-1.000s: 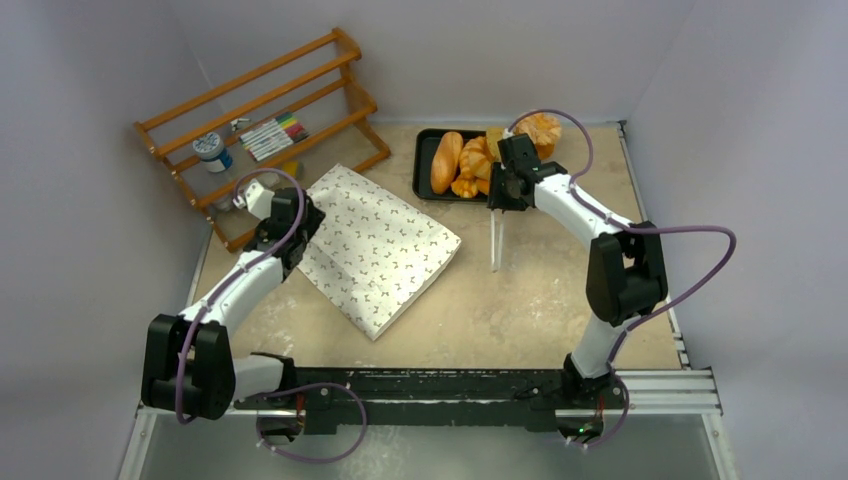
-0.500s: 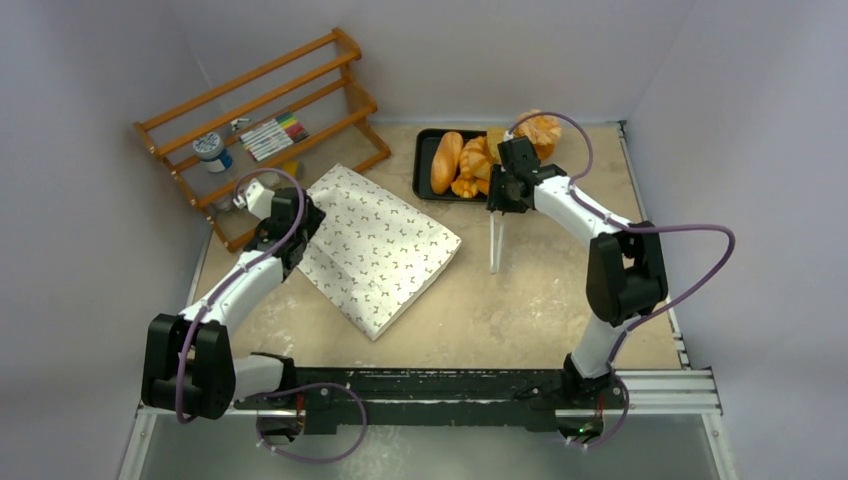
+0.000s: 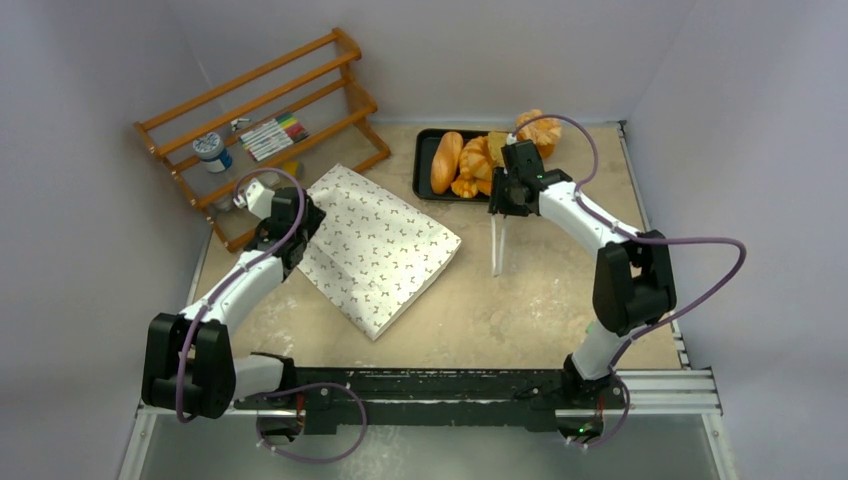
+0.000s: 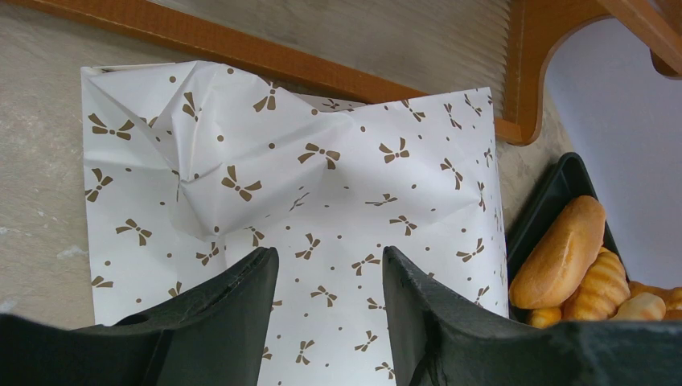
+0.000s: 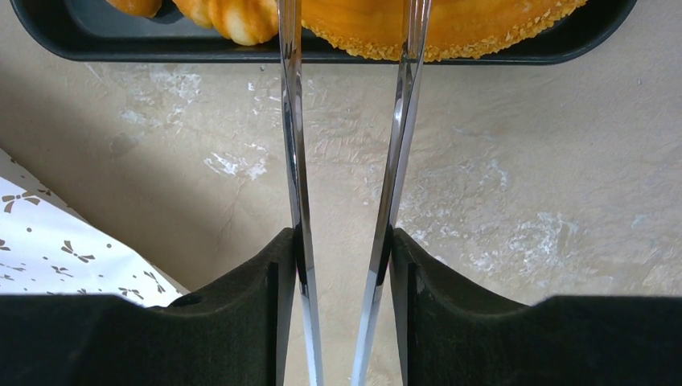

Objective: Take the fake bread out of the paper bag

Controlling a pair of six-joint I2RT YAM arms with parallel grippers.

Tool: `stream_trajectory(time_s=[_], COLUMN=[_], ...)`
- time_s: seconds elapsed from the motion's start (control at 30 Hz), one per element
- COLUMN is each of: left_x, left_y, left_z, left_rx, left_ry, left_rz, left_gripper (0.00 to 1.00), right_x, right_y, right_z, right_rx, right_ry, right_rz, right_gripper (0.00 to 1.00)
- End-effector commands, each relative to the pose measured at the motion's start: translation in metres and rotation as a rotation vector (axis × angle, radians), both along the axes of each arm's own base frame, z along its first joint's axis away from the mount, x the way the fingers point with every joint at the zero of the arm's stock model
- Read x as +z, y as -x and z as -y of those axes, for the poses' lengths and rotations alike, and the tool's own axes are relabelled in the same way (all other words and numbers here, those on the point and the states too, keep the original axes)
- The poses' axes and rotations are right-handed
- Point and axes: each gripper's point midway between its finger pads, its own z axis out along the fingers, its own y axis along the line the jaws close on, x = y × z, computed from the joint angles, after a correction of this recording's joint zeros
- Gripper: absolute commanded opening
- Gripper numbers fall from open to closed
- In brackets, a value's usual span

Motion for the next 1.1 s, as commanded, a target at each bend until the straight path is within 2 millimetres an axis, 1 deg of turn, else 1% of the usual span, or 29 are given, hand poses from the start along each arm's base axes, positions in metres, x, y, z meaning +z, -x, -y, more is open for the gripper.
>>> stream_trajectory(time_s=[0.0, 0.2, 0.27, 0.53, 1.07], left_x=[0.02, 0.02, 0.021, 0.021, 0.025], left_y=[-0.012, -0.013, -0.013, -0.013, -0.015], left_z=[0.0, 0.0, 0.0, 0.0, 0.0], left_rx=[0.003, 0.002, 0.002, 0.0, -0.002], left_ry=[0.006, 0.007, 0.007, 0.002, -0.005], left_rz=[0.063, 0.063, 0.065, 0.063, 0.066], left_gripper=[0.51, 0.51, 0.51, 0.51, 0.5], right_x=[0.019, 0.016, 0.015, 0.012, 0.01], right_y=[-0.004, -0.004, -0.004, -0.005, 0.006], right_z=[-0.003, -0.003, -0.003, -0.004, -0.003], right_rx=[-0.002, -0.004, -0.004, -0.004, -0.013], right_ry=[-0.044, -0.04, -0.042, -0.045, -0.064], right_rz=[0.061, 0.057, 0.058, 0.051, 0.048], right_gripper=[0.46, 0.47, 0.49, 0.5, 0.51])
